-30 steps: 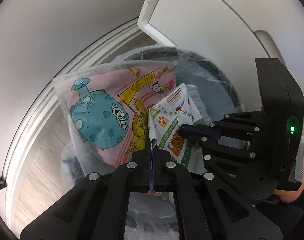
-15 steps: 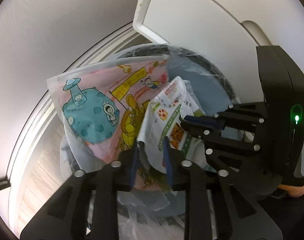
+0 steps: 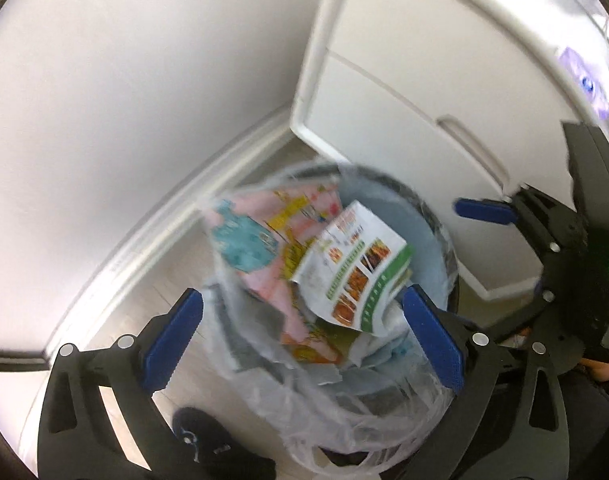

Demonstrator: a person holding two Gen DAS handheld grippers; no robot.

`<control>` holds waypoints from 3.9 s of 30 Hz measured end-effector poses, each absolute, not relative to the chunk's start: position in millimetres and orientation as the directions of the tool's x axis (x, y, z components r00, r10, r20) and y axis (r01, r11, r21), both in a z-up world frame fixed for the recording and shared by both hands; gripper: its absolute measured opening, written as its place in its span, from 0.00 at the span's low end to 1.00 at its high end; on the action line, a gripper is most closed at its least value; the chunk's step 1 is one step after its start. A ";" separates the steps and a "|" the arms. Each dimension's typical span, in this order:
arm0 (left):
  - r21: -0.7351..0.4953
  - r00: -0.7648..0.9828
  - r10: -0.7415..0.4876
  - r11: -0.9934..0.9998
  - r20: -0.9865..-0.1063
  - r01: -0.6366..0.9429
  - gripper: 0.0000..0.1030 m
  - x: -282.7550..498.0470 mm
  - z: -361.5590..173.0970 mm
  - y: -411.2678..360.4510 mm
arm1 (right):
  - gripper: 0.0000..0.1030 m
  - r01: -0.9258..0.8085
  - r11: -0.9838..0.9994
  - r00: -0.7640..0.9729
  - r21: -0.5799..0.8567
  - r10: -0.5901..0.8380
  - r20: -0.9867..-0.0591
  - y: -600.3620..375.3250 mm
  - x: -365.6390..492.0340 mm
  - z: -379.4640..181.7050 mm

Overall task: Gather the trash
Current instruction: 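Raise both tools away from the bin toward the nightstand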

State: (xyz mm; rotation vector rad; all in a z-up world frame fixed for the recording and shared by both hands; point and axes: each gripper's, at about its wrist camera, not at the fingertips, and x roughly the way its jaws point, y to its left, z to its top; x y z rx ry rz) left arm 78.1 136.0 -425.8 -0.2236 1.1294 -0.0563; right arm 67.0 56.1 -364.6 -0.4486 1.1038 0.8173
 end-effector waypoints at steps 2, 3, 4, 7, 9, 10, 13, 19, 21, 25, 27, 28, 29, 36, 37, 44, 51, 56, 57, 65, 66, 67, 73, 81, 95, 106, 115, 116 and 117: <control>-0.192 0.461 -0.134 0.978 -0.877 -0.081 0.94 73.1 -411.2 144.1 | 0.92 -0.771 0.634 0.237 0.059 0.372 -0.897 46.0 70.0 -350.1; -0.187 0.470 -0.125 0.979 -0.874 -0.086 0.94 73.2 -405.9 145.5 | 0.92 -0.770 0.636 0.253 0.052 0.378 -0.890 43.9 68.7 -342.6; -0.183 0.484 -0.117 0.979 -0.867 -0.091 0.94 70.5 -397.7 148.2 | 0.92 -0.768 0.640 0.276 0.041 0.388 -0.879 40.5 65.0 -330.3; -0.162 0.528 -0.082 0.981 -0.845 -0.106 0.94 63.1 -369.5 151.3 | 0.92 -0.759 0.651 0.319 0.027 0.407 -0.856 32.9 67.9 -303.6; -0.143 0.560 -0.055 0.983 -0.827 -0.115 0.94 59.0 -349.6 151.9 | 0.92 -0.747 0.664 0.354 0.018 0.420 -0.836 25.0 67.8 -286.4; -0.132 0.580 -0.039 0.984 -0.813 -0.118 0.94 54.9 -335.0 152.0 | 0.92 -0.740 0.673 0.372 0.014 0.426 -0.824 20.8 67.0 -277.9; -0.096 0.631 0.005 0.988 -0.776 -0.125 0.94 45.8 -294.7 149.0 | 0.92 -0.701 0.713 0.436 0.010 0.439 -0.786 5.4 60.4 -239.2; -0.065 0.712 0.039 0.991 -0.701 -0.118 0.94 33.1 -225.7 137.0 | 0.93 -0.560 0.827 0.547 0.057 0.420 -0.725 -30.2 54.0 -183.1; -0.067 0.731 0.043 0.990 -0.681 -0.120 0.94 28.7 -206.3 132.6 | 0.93 -0.509 0.856 0.565 0.089 0.411 -0.716 -41.5 55.1 -169.0; -0.059 0.760 0.053 0.991 -0.648 -0.120 0.94 18.4 -171.3 121.1 | 0.93 -0.399 0.907 0.619 0.138 0.377 -0.689 -66.2 56.3 -140.9; -0.060 0.773 0.046 0.992 -0.633 -0.108 0.94 12.6 -155.9 116.3 | 0.93 -0.364 0.920 0.639 0.145 0.360 -0.680 -75.9 54.8 -128.5; -0.058 0.775 0.043 0.993 -0.630 -0.102 0.94 9.4 -149.3 113.9 | 0.93 -0.350 0.925 0.649 0.145 0.351 -0.675 -80.6 53.6 -122.0; -0.056 0.778 0.042 0.993 -0.627 -0.100 0.94 6.8 -143.9 112.7 | 0.93 -0.338 0.930 0.659 0.144 0.343 -0.669 -84.8 52.4 -116.6; -0.033 0.804 0.067 0.994 -0.591 -0.107 0.94 -6.3 -110.6 102.3 | 0.93 -0.289 0.952 0.717 0.104 0.287 -0.636 -104.0 37.9 -83.5; -0.032 0.811 0.073 0.993 -0.580 -0.113 0.94 -8.2 -105.2 100.4 | 0.93 -0.283 0.954 0.721 0.102 0.281 -0.634 -106.2 36.7 -80.3; -0.021 0.823 0.035 0.998 -0.567 -0.056 0.94 -6.4 -85.0 81.9 | 0.93 -0.238 0.966 0.749 0.098 0.247 -0.614 -125.1 30.3 -59.1; -0.019 0.843 0.014 0.999 -0.537 -0.029 0.94 -4.4 -71.4 70.8 | 0.93 -0.209 0.975 0.770 0.080 0.214 -0.601 -139.3 26.4 -42.2; -0.067 0.877 -0.035 0.998 -0.478 0.004 0.94 -12.9 -67.0 70.9 | 0.93 -0.199 0.979 0.777 0.053 0.190 -0.600 -142.6 20.2 -33.9; -0.068 0.892 -0.027 0.998 -0.451 -0.004 0.94 -17.2 -65.6 71.3 | 0.93 -0.200 0.979 0.779 0.049 0.189 -0.598 -142.3 18.4 -32.1; -0.090 0.911 -0.086 0.994 -0.402 0.054 0.94 -21.3 -61.2 69.8 | 0.93 -0.204 0.979 0.829 -0.023 0.160 -0.536 -131.7 0.3 -12.2; -0.089 0.907 -0.100 0.994 -0.409 0.069 0.94 -19.8 -61.7 67.6 | 0.93 -0.210 0.977 0.830 -0.024 0.165 -0.533 -130.4 -0.8 -10.7; -0.089 0.904 -0.108 0.993 -0.413 0.078 0.94 -19.1 -61.8 66.1 | 0.93 -0.215 0.976 0.828 -0.024 0.169 -0.534 -129.2 -1.1 -9.3; -0.069 0.898 -0.126 0.992 -0.421 0.107 0.94 -16.1 -63.6 54.7 | 0.93 -0.177 0.984 0.826 -0.003 0.147 -0.545 -129.8 0.8 -9.1; -0.022 0.900 -0.087 0.996 -0.426 0.086 0.94 -14.8 -66.3 43.7 | 0.93 -0.114 0.993 0.819 0.026 0.108 -0.563 -142.8 7.3 -13.4; -0.019 0.878 -0.134 0.990 -0.460 0.141 0.94 -13.5 -70.0 24.2 | 0.93 -0.095 0.995 0.826 -0.003 0.078 -0.559 -147.1 4.5 -9.8; -0.026 0.865 -0.152 0.987 -0.478 0.159 0.94 -19.8 -75.1 15.3 | 0.93 -0.099 0.995 0.831 -0.011 0.076 -0.552 -150.9 -1.5 -3.9; -0.001 0.868 -0.134 0.988 -0.477 0.152 0.94 -23.6 -68.0 7.0 | 0.93 -0.108 0.994 0.828 0.015 0.098 -0.552 -155.9 -3.2 -3.1; 0.010 0.866 -0.122 0.989 -0.484 0.145 0.94 -22.5 -67.5 5.7 | 0.93 -0.112 0.993 0.829 0.024 0.106 -0.549 -157.6 -2.8 -3.0; 0.019 0.865 -0.112 0.990 -0.490 0.139 0.94 -21.3 -67.1 4.9 | 0.93 -0.115 0.993 0.830 0.027 0.111 -0.547 -158.5 -2.8 -3.0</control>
